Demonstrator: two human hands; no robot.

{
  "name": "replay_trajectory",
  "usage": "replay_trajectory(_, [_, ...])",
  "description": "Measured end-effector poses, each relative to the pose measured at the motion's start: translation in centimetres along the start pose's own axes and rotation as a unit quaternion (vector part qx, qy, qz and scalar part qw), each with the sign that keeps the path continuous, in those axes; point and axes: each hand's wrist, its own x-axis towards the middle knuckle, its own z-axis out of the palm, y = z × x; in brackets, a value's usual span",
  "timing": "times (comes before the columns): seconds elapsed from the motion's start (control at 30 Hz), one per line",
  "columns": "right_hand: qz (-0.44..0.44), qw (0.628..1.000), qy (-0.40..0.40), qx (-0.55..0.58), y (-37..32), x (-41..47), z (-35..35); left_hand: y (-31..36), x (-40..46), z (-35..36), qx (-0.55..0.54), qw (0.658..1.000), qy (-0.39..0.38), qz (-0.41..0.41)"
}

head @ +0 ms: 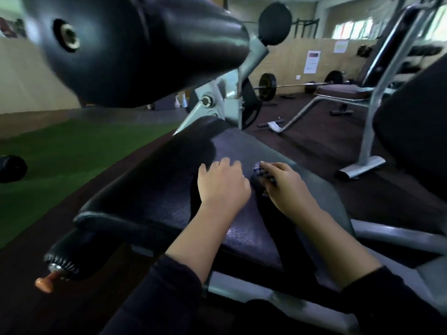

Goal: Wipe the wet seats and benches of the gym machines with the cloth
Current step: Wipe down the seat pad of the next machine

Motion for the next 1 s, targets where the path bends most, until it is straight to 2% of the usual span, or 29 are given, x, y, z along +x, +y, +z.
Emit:
replay_trajectory(0.13, [0.087,0.996,-0.029,0.0,1.6,2.2,-1.0,3.0,4.0,0.8,0.008,0.997,-0.066,0.028])
replay_trajectory(0.33, [0.196,0.959,-0.19,-0.069,0.8,4.6,-4.0,5.8,6.7,0.7,0.054,0.982,-0.178,0.042])
replay_trajectory(0.47, [0.239,0.937,-0.245,-0.07,-1.4,5.4,-7.6,6.4,7.0,-1.6,0.062,0.969,-0.237,0.031])
replay_trajectory(0.87, [0.279,0.904,-0.321,-0.046,-12.1,4.7,-25.5,10.0,3.2,-21.2,0.039,0.946,-0.322,-0.016])
replay_trajectory(1.0, [0.269,0.896,-0.35,-0.051,-16.1,3.7,-30.7,10.5,0.8,-27.0,0.04,0.938,-0.343,-0.041])
